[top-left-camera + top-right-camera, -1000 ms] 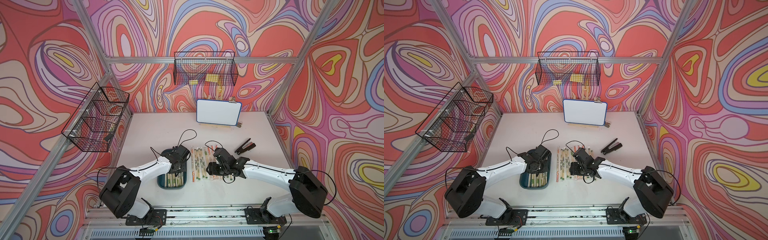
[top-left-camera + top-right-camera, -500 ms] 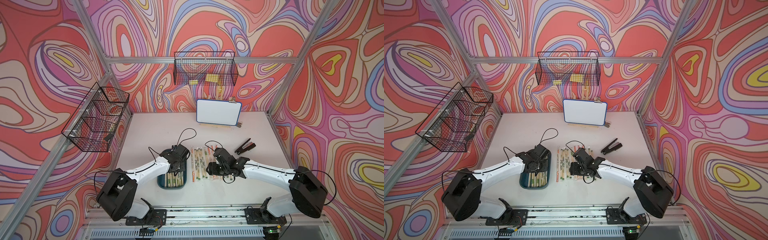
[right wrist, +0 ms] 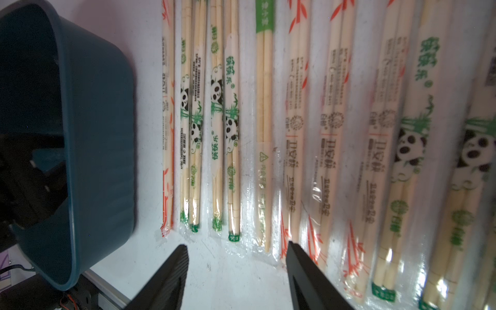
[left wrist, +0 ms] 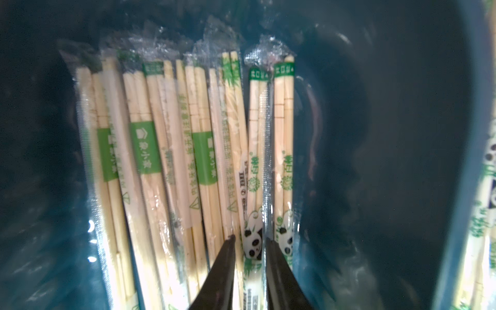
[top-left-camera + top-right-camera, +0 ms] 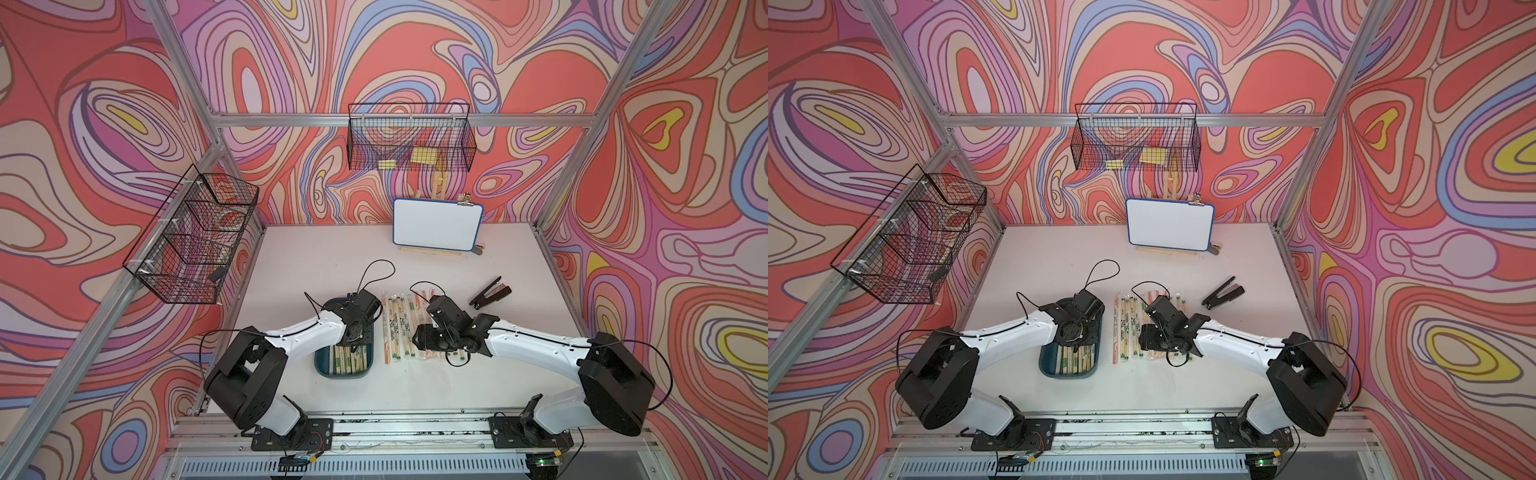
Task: Take the paired disposable chopsticks out of the storage box
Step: Pick up the paired disposable chopsticks from the storage box.
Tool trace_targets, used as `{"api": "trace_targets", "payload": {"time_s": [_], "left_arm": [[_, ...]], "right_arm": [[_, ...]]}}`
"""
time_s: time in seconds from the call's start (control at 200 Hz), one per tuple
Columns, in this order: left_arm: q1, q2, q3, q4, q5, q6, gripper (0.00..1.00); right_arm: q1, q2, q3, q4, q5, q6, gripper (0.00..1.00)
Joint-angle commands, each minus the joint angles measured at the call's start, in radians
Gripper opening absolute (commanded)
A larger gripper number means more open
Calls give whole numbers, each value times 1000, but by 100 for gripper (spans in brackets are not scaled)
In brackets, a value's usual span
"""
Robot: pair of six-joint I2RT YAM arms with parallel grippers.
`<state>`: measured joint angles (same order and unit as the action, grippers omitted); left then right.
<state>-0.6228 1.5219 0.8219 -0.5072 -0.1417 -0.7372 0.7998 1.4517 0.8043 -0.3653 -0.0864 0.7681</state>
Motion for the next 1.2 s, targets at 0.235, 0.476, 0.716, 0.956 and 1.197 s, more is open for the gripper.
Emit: {"api": "trace_targets", "payload": {"time_s": [0.235,0.476,0.716,0.956,1.197], "left_arm": [[3,38,-10,19,-1,-5,18],[3,6,-1,-6,-12,-1,8],[3,-54,22,-76,-63,5,8],[28,-113,43,-131,-111,31,8],[34,-163,91,-157,-103,58,3]], "right_arm": [[-1,11,15,7,7,-3,64],[-1,11,22,3,8,-6,64],[-1,9,21,4,6,-6,64],[-1,10,21,8,4,-6,64],[-1,11,19,9,6,-7,64]]}}
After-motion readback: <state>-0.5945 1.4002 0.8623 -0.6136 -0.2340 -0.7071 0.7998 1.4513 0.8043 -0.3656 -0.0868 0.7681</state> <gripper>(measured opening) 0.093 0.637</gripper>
